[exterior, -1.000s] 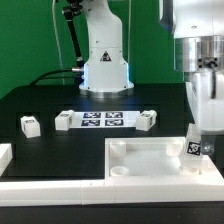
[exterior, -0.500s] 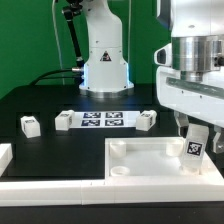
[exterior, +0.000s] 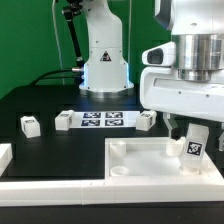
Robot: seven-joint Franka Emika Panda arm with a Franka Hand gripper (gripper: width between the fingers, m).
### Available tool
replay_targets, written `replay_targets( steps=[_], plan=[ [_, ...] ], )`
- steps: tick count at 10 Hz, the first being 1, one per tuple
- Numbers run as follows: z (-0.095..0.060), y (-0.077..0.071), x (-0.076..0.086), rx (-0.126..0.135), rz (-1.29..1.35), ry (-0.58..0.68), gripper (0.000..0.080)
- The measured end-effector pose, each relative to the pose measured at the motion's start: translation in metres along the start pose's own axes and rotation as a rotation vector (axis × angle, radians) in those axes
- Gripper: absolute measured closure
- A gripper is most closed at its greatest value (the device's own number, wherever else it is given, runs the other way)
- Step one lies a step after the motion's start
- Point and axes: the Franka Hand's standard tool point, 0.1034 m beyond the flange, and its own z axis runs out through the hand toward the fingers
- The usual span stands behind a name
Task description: Assemble square table
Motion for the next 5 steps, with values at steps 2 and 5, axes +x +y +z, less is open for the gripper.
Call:
replay_targets(
  steps=[2, 5],
  plan=[
    [0.0006, 0.0002, -0.0003, 0.0, 0.042, -0.001, 0.0349],
    [0.0014, 0.0009, -0.0007, -0.002, 0.271, -0.002, 0.0506]
  ],
)
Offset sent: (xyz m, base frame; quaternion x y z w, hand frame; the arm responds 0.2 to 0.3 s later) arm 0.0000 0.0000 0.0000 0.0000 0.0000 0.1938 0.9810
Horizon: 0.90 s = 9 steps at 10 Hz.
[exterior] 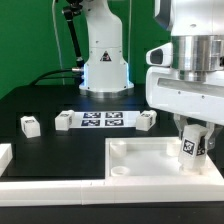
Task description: Assemble square table
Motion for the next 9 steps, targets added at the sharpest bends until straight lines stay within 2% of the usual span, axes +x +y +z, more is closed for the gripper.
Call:
replay_targets(
  steps=[2, 4, 5, 6, 7, 8, 9],
  plan=[
    [0.001, 0.001, 0.005, 0.011, 0.206, -0.02, 0.0506],
    [0.001, 0.004, 0.012, 0.047, 0.555, -0.101, 0.0506],
    [0.002, 0.006, 0.011, 0.083, 0.704, -0.12, 0.0505],
    [0.002, 0.006, 0.01, 0.091, 0.759, -0.122, 0.0505],
    [0.002, 0.006, 0.01, 0.091, 0.741, -0.12, 0.0402],
    [0.002, 0.006, 0.01, 0.092, 0.703, -0.116, 0.0402],
    [0.001, 0.004, 0.008, 0.075, 0.564, -0.091, 0.0251]
  ],
)
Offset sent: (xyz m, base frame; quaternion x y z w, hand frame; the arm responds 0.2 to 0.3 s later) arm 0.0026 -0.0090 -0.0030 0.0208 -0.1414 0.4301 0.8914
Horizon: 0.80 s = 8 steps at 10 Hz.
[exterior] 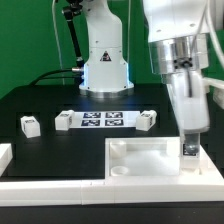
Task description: Assemble square table
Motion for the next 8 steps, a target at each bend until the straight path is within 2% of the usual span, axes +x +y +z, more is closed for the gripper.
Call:
replay_targets(
  steps=[1, 4, 6, 8],
  plan=[
    [-0.0004, -0.0012, -0.0013, -0.005, -0.21, 0.031, 0.0178],
    [-0.0006, -0.0018, 0.0006, -0.011, -0.455, 0.04, 0.0152],
    [-0.0032, -0.0037, 0.0056, -0.038, -0.748, 0.058, 0.0151],
    [-0.0036, -0.0072, 0.0048, -0.023, -0.957, 0.081, 0.0151]
  ],
)
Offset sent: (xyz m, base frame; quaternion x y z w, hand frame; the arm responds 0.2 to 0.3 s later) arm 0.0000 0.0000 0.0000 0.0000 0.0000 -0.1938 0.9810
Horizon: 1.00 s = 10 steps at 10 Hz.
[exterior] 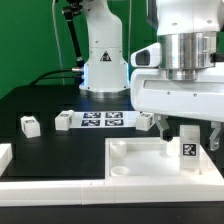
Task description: Assemble square table
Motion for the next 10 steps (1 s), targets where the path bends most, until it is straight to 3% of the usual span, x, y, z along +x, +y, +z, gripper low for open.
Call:
replay_targets(
  steps=[1, 2, 3, 5, 7, 8, 10],
  plan=[
    [0.0, 0.0, 0.0, 0.001, 0.009, -0.001, 0.0151],
    [0.0, 0.0, 0.0, 0.0, 0.026, 0.0, 0.0268],
    [0.0, 0.001, 0.0, 0.0, 0.031, -0.001, 0.0268],
    [0.001, 0.002, 0.001, -0.002, 0.193, -0.002, 0.0508],
    [0.001, 0.004, 0.001, -0.005, 0.338, -0.005, 0.0508],
    [0.001, 0.008, 0.001, -0.008, 0.568, -0.03, 0.0508],
    [0.003, 0.013, 0.0, 0.017, 0.97, -0.083, 0.0508]
  ],
)
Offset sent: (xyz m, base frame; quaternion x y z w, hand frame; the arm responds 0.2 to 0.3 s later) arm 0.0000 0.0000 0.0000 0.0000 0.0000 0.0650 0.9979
